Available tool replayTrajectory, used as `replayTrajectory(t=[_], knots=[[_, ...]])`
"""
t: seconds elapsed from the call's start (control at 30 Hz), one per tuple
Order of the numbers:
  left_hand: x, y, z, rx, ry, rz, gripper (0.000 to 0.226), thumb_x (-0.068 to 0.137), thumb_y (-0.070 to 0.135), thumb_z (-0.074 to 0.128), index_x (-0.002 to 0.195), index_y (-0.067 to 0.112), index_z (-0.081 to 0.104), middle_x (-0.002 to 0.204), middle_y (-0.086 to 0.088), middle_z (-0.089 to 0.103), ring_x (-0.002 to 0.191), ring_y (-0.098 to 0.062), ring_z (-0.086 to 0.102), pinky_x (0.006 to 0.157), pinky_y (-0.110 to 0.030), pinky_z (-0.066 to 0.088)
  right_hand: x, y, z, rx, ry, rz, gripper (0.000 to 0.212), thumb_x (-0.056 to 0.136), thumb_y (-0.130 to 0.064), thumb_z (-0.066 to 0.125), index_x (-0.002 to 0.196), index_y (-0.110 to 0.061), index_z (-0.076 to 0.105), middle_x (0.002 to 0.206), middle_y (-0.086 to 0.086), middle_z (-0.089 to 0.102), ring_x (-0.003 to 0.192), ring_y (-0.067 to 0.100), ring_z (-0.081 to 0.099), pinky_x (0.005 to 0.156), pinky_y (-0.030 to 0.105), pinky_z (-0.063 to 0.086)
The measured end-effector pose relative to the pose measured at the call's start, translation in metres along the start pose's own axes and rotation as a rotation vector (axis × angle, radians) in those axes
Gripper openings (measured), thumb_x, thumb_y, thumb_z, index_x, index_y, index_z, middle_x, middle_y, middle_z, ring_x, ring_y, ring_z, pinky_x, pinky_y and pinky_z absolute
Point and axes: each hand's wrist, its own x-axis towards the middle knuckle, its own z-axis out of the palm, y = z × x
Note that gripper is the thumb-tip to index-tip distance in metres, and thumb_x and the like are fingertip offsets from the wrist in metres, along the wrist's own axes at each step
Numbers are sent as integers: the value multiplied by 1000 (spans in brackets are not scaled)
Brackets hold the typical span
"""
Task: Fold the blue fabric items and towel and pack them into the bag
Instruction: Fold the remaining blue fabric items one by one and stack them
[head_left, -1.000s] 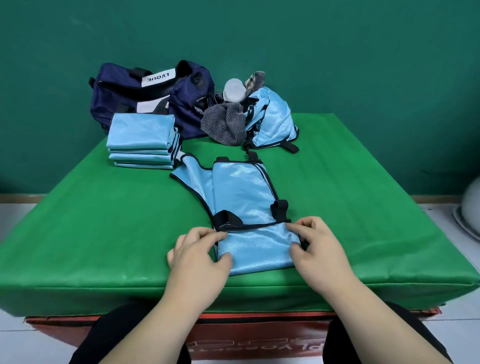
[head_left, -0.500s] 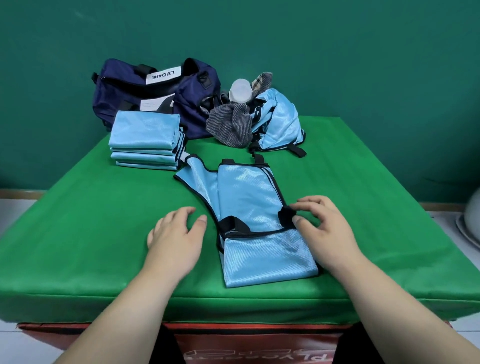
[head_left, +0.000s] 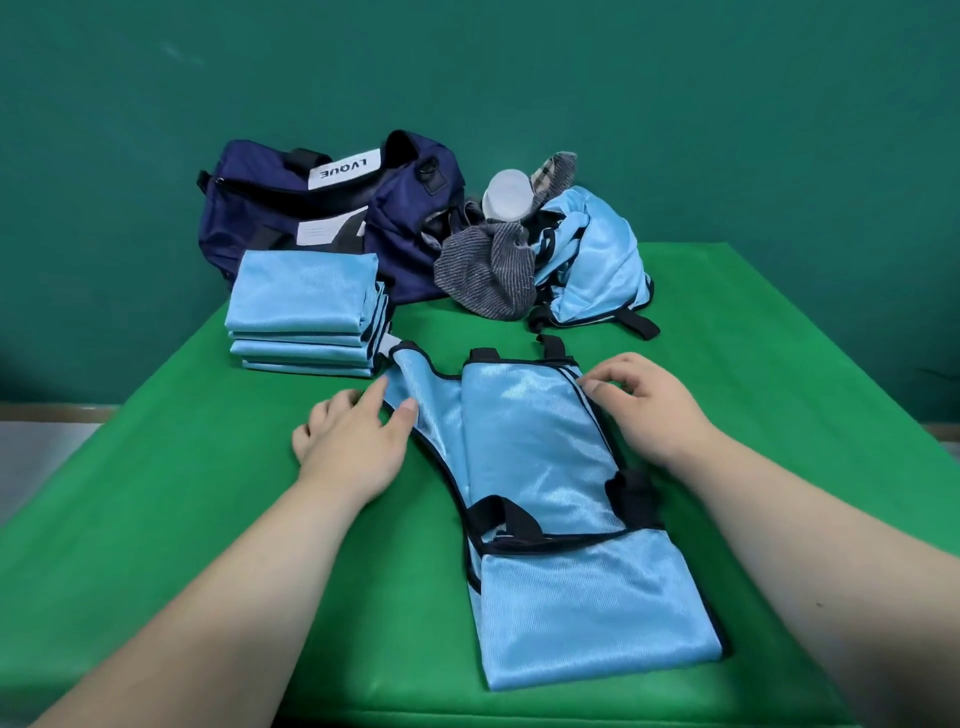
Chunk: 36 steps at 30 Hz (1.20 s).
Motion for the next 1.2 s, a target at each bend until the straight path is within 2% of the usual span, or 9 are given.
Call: replayTrajectory(t=[0.13,0.23,0.37,0.57,0.73,0.83,0.93,1.07,1.2], knots=[[4,-2,8,-18,62,50,56,97,61,34,145,33,45,152,8,40,140,-22,28,111,-46,20,-3,25,1,267,153,44,23,88,-39,62,89,-20,76,97,-9,73,95,2,63,91,25,46],[0,-2,6,-309,159,133,48,98,43,51,139,19,55,143,4,50,135,-19,39,111,-36,28,-2,30,1,527,279,90,22,91,-28,57,84,-19,76,88,-12,75,89,-1,65,88,23,49],[-12,38,-9,-628,218,309,45,96,39,57,136,19,57,137,13,51,127,0,44,109,-20,29,-4,27,1,515,237,91,30,82,-38,56,85,-17,76,87,-13,74,84,-9,62,83,11,46],[-24,126,19,-538,-131,593,57,96,39,59,148,25,43,152,18,37,135,8,31,110,-10,19,-2,32,3,509,263,106,19,95,-16,62,81,-17,75,85,-8,74,79,-3,63,82,20,48],[-22,126,46,-529,-361,621,51,96,33,61,140,52,44,154,17,36,139,9,29,117,-16,18,-1,31,4,417,207,64,20,90,-12,66,75,-23,70,84,-4,72,78,5,62,78,23,46],[-17,109,36,-624,-255,586,33,97,26,60,117,53,59,135,19,57,127,9,46,113,-18,31,0,33,7,301,150,1,8,85,-26,67,79,-29,71,90,-9,68,93,8,62,87,26,46],[-3,82,29,-463,-79,646,23,99,25,54,112,36,70,117,25,63,116,8,52,107,-20,37,3,36,11,186,103,-66,6,89,-29,68,93,-31,72,102,-13,62,110,9,53,102,30,39],[23,52,32,-152,75,710,28,97,20,55,120,26,70,127,15,60,125,-11,47,109,-43,39,6,37,15,-14,41,-140,31,87,-53,52,106,-37,72,112,-19,54,121,7,42,110,38,31],[38,54,32,-193,136,634,27,98,15,56,119,24,70,125,14,58,123,-10,41,108,-32,33,6,36,18,-165,25,-186,42,90,-57,44,102,-30,74,111,-16,54,119,9,43,108,43,33]])
